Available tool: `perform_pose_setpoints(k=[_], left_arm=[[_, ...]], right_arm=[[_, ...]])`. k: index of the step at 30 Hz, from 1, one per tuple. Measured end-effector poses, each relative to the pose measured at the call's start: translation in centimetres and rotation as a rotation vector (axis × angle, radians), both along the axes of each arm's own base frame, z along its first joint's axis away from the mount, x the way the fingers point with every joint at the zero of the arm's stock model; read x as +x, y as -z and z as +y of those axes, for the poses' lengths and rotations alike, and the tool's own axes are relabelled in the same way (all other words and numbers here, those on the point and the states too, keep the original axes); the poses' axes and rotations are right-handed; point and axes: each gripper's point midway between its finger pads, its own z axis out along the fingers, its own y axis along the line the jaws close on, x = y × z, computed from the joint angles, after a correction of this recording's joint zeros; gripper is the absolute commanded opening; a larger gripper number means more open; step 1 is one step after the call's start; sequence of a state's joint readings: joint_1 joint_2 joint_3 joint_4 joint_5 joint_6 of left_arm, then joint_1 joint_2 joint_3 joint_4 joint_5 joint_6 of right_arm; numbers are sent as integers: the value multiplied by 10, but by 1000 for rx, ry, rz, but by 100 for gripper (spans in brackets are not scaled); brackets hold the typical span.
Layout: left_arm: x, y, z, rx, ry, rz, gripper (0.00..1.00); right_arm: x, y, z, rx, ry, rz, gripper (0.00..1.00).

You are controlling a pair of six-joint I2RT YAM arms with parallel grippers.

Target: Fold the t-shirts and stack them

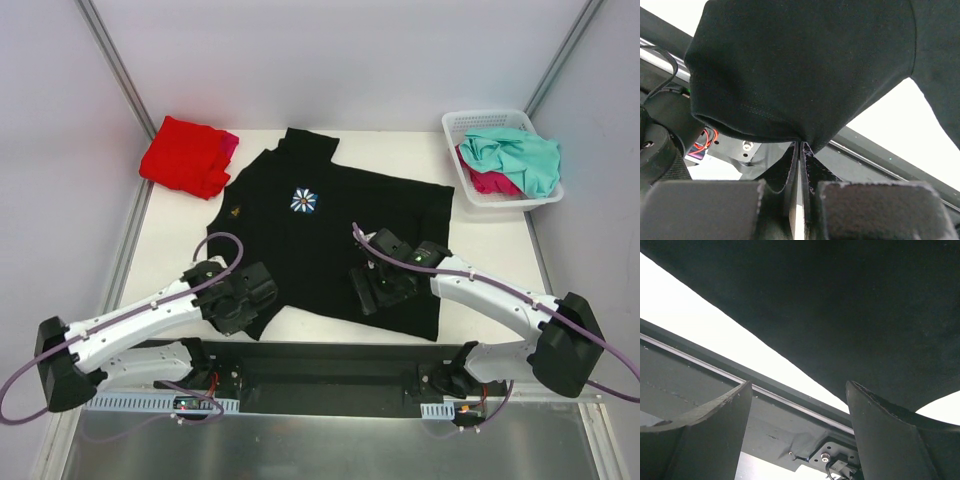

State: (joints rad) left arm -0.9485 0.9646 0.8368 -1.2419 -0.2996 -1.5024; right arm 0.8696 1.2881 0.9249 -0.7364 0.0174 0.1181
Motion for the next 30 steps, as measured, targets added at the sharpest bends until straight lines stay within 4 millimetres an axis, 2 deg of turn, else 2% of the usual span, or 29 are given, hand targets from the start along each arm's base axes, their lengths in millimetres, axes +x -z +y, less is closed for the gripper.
perform_pose_setpoints(k=[2, 6, 10, 16, 19, 22, 27, 30], left_arm=[[-4, 5, -6, 28, 17, 21, 12], [-8, 8, -15, 57, 33, 38, 18], [-8, 3, -26, 44, 44, 29, 21], [-7, -3, -29, 34, 45, 15, 24], [-2, -5, -25, 70, 52, -3, 26], [8, -5, -31, 118, 89, -15, 31], [21, 13, -48, 118, 143, -12, 33], [32, 20, -43, 116, 139, -12, 35]], right_arm=[[-1, 0, 1, 0, -4, 0, 79], [-3, 1, 1, -1, -9, 2, 79], [-5, 3, -1, -9, -13, 8, 79], [-7, 3, 1, -8, -19, 8, 79], [-9, 3, 2, -9, -21, 8, 79], [-10, 3, 3, -11, -17, 4, 79], [-11, -1, 5, -6, 5, -15, 80], [-10, -7, 3, 7, 28, -40, 80]])
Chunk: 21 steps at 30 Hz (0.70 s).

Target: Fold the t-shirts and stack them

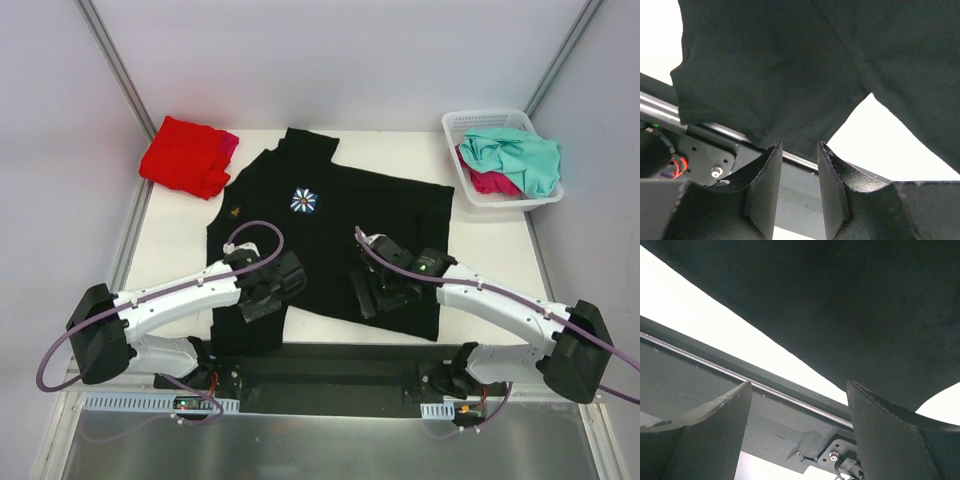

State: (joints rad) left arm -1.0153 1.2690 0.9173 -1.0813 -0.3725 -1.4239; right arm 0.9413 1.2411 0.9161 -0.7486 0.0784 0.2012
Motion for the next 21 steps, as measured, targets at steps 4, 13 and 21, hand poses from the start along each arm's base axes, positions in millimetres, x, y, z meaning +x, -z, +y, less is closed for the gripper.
perform_pose_setpoints(k=[4, 13, 21], left_arm=[[22, 2, -1, -46, -10, -12, 35], [63, 32, -6, -130, 38, 94, 35], [96, 47, -12, -215, 116, 159, 34]], right_arm=[[3, -5, -3, 7, 45, -28, 80], [12, 22, -19, 17, 205, 18, 81], [36, 39, -11, 132, 334, 135, 81]])
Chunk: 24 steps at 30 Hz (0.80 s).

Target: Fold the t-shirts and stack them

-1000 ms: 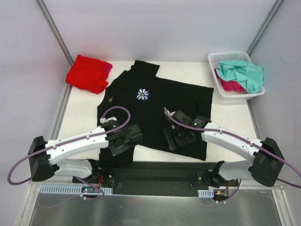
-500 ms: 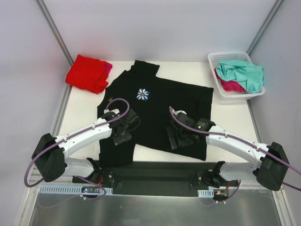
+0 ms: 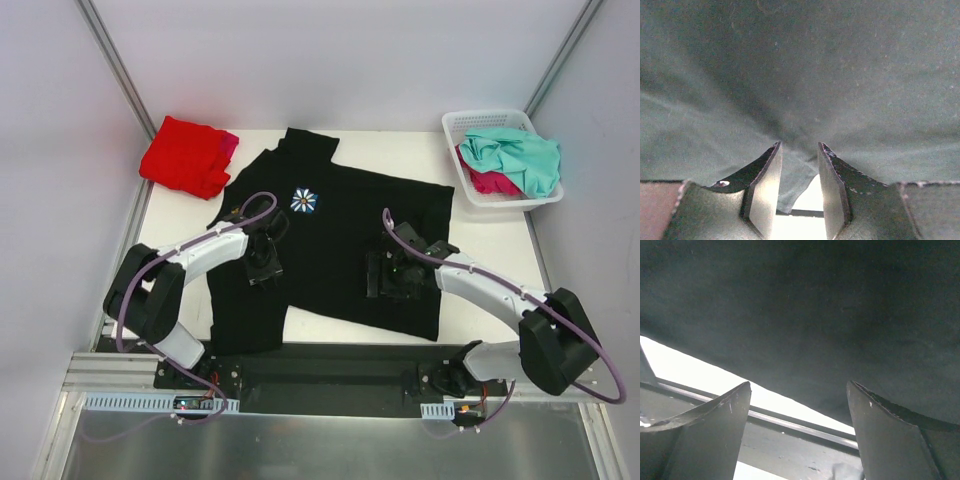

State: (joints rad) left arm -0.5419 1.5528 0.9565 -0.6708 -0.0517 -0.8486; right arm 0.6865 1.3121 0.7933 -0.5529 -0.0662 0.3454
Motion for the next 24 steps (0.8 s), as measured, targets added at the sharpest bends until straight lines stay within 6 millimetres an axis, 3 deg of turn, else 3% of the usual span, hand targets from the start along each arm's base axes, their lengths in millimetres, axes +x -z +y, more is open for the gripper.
perform_pose_setpoints(k=[7, 24], left_arm=[[10, 12, -4, -83, 38, 43, 33], [19, 22, -20, -210, 77, 114, 32]], right_arm=[[5, 20, 0, 110, 81, 116, 80], [3, 29, 7, 143, 81, 197, 80]])
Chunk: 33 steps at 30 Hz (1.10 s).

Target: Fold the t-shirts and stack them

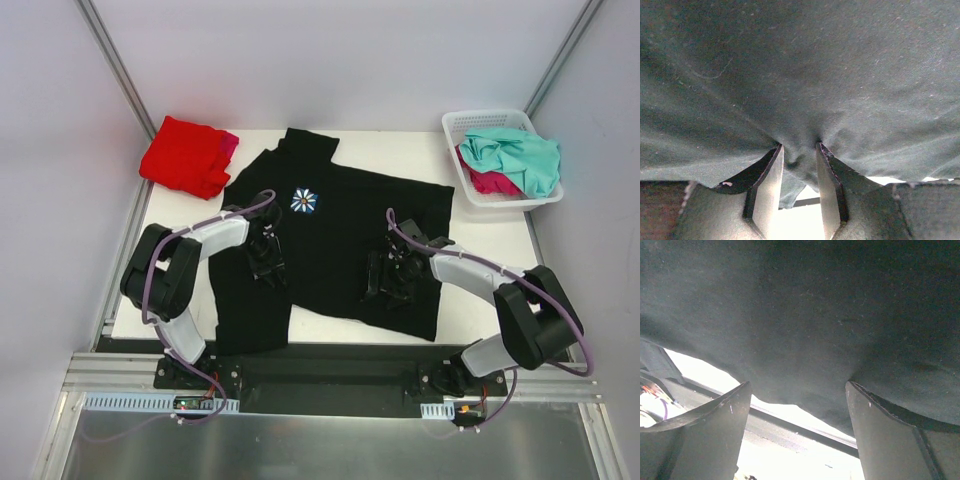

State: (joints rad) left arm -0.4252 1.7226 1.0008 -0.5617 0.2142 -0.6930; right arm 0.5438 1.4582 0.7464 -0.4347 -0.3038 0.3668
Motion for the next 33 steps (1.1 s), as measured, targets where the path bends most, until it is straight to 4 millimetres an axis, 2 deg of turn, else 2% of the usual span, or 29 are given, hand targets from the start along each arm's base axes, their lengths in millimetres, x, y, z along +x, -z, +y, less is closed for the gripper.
perform_pose_setpoints(k=[9, 15, 21, 26, 29, 31, 33], left_arm=[[10, -1, -16, -55, 14, 36, 32], [19, -1, -21, -84, 20, 50, 32], [27, -2, -24, -97, 36, 61, 32], [29, -3, -25, -101, 45, 56, 33], [27, -6, -22, -94, 49, 26, 34], [25, -13, -14, -63, 47, -16, 34], [23, -31, -5, -43, 41, -77, 35]], right_arm=[[18, -2, -2, 42, 45, 34, 80], [42, -4, -16, 39, 82, -2, 80], [56, -6, -34, 31, 108, -30, 79], [55, -7, -39, 22, 96, -26, 79], [49, -15, -38, 20, 74, -39, 79], [43, -24, -35, 12, 40, -63, 79], [36, -35, -28, 5, -9, -94, 80]])
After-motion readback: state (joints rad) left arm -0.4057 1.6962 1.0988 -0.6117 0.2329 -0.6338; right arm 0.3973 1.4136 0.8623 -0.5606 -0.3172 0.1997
